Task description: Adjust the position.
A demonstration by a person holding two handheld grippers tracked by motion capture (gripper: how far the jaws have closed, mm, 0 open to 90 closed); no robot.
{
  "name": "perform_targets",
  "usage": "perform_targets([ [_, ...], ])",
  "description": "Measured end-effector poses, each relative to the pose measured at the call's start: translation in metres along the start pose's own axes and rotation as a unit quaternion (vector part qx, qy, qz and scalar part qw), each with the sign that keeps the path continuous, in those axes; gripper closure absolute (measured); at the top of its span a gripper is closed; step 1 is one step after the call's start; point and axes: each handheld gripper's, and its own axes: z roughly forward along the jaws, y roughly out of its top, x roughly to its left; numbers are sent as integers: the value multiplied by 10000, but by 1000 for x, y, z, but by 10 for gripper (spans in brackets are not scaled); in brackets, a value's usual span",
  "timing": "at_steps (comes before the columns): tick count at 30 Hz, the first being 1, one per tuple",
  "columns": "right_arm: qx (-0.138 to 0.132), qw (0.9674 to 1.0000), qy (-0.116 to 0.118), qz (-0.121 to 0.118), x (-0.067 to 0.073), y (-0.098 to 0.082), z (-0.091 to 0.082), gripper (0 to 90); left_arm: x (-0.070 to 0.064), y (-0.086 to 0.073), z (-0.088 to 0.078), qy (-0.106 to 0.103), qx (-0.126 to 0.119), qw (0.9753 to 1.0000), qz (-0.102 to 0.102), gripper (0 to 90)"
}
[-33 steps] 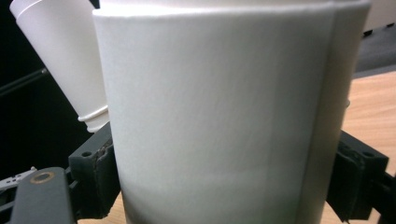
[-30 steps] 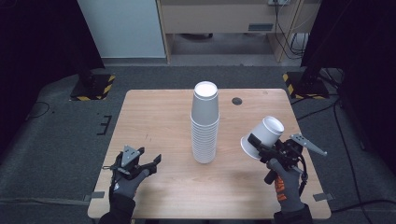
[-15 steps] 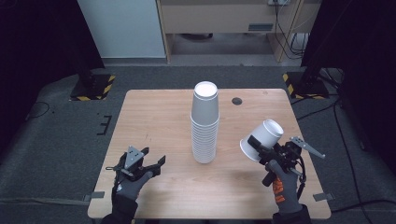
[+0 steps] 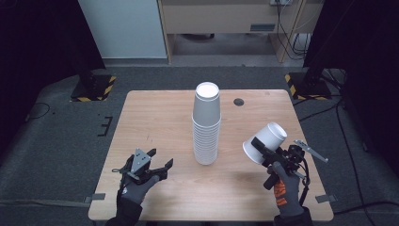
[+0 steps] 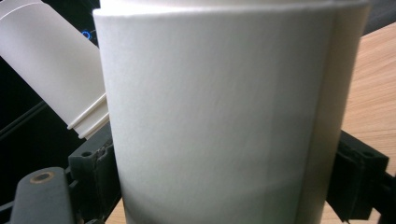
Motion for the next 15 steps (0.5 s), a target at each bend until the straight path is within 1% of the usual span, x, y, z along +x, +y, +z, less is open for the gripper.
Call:
perform_targets([
  [2,8,10000,-3,2,0,0,0,150,-1,0,0,-16,9,10000,5,208],
  [5,28,10000,6,66,-1,-2,-1,150,-7,2,1,-114,-13,9999,19,222],
  [6,28,10000,6,66,-1,-2,-1,150,-7,2,1,-114,-13,9999,19,231],
  [8,36,10000,10,76,-1,-2,-2,150,-10,3,1,-171,-23,9998,70,236],
  [11,37,9999,22,91,-1,-2,-4,150,-18,5,2,-255,-50,9995,172,262],
  [15,15,9999,57,129,-1,-2,-5,150,-29,8,4,-383,-108,9990,211,280],
])
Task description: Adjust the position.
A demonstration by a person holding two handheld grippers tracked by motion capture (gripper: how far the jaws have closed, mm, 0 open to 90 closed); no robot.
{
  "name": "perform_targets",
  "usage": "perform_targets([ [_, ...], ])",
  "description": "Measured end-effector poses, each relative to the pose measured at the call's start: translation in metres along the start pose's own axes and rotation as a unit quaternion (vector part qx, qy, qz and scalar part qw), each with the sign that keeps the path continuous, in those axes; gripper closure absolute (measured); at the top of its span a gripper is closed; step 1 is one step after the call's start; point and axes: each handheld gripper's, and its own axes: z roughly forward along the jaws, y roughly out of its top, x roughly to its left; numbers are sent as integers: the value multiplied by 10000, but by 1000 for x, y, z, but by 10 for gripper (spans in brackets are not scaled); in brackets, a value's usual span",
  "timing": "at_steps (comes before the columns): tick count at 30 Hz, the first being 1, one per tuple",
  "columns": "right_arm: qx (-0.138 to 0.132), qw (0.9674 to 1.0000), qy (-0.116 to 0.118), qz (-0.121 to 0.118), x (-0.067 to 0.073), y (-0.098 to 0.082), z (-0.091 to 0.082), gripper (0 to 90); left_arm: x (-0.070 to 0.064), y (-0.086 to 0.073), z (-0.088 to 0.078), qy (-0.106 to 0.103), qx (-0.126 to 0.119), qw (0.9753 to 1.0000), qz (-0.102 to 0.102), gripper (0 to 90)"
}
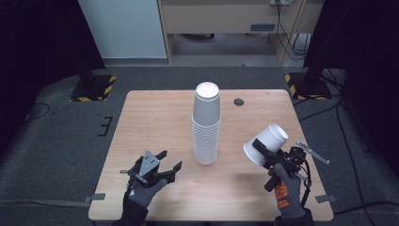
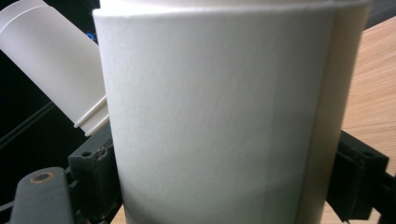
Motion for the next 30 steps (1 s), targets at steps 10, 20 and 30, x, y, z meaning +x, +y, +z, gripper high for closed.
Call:
perform_targets([
  [10,14,9999,40,108,0,-1,-1,150,-24,4,11,-288,-64,9994,155,296],
  [20,35,9999,59,149,1,-2,0,150,-37,9,17,-422,-114,9988,236,319],
  [30,64,9998,79,161,2,-3,1,150,-47,14,24,-491,-163,9982,298,345],
])
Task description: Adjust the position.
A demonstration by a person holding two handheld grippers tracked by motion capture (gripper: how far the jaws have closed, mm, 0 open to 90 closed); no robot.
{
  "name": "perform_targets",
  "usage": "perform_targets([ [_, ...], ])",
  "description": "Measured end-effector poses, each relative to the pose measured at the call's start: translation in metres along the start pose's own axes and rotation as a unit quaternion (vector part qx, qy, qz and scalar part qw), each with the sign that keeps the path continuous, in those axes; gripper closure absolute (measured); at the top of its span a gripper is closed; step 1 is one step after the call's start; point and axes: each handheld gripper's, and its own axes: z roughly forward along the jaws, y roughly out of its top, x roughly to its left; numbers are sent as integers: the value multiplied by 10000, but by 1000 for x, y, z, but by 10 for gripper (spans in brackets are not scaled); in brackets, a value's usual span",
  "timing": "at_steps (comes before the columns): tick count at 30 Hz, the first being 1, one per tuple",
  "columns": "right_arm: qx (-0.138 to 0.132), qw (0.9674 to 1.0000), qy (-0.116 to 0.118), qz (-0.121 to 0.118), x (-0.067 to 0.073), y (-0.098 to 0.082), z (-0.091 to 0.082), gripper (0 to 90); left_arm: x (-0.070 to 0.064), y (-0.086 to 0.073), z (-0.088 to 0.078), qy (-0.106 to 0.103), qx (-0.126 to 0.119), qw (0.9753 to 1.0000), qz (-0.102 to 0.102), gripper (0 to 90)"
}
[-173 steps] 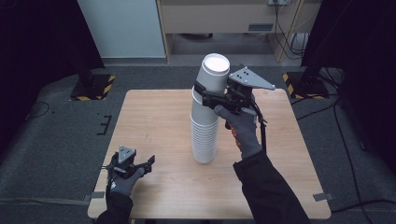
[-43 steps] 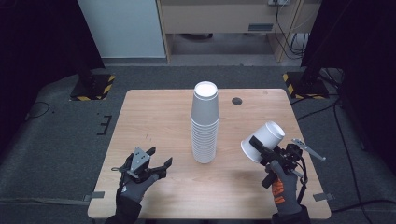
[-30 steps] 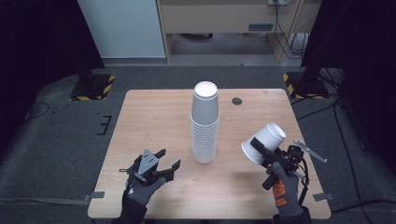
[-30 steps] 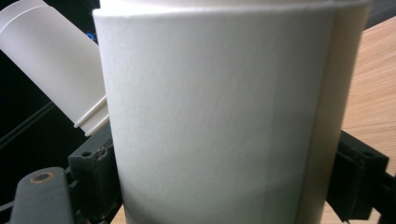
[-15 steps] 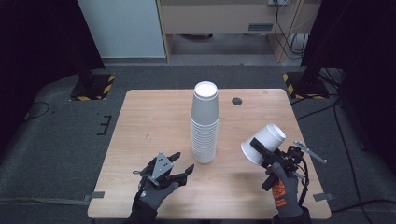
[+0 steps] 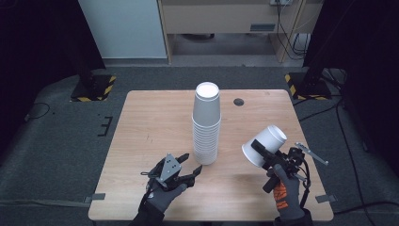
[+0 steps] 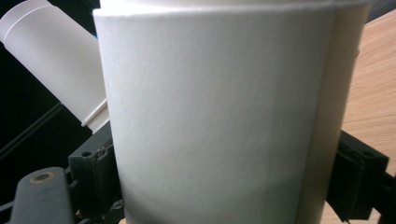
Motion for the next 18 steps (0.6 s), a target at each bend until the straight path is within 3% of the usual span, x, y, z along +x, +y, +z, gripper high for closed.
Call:
perform_targets([
  [18,-30,9999,21,145,-1,-3,1,150,-21,9,24,-225,-140,9995,190,365],
])
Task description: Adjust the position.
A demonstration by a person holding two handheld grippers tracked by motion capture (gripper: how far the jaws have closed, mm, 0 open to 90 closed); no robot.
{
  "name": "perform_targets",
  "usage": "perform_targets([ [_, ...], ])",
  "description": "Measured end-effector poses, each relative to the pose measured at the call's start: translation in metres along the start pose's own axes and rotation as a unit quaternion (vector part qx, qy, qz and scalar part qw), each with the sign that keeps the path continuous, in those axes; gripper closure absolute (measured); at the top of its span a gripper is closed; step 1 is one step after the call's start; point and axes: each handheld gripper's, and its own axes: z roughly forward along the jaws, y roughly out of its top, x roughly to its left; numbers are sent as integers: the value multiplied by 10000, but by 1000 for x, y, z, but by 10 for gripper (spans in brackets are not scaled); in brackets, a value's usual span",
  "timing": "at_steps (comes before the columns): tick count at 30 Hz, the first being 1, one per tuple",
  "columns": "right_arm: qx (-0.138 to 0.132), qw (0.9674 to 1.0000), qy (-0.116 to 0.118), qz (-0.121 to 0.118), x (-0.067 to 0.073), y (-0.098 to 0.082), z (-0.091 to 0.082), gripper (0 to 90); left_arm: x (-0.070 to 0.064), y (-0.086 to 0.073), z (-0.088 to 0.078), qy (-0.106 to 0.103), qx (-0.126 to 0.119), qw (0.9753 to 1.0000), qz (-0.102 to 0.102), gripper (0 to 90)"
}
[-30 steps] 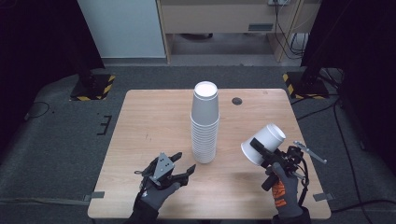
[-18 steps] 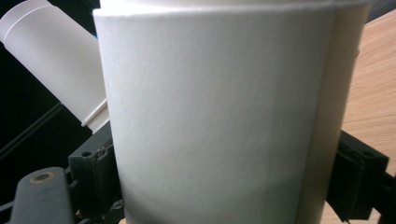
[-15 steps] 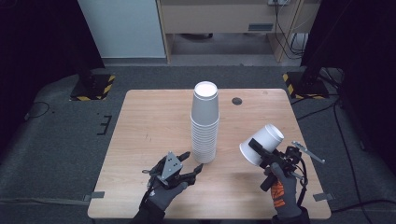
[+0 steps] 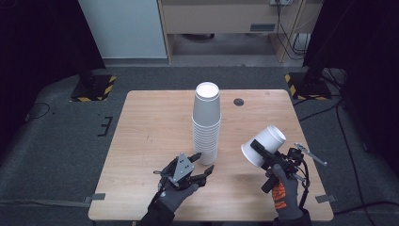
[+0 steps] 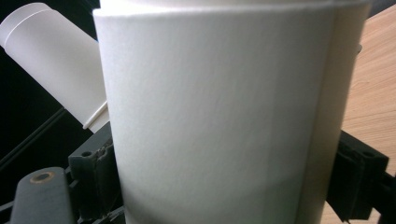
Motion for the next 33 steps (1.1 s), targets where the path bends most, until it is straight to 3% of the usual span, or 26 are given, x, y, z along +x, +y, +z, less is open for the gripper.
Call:
perform_targets([
  [17,60,9999,50,83,-2,0,1,149,-14,15,27,-205,-135,9997,-17,376],
  [33,54,9999,79,130,-1,0,1,149,-21,25,53,-257,-209,9994,49,385],
])
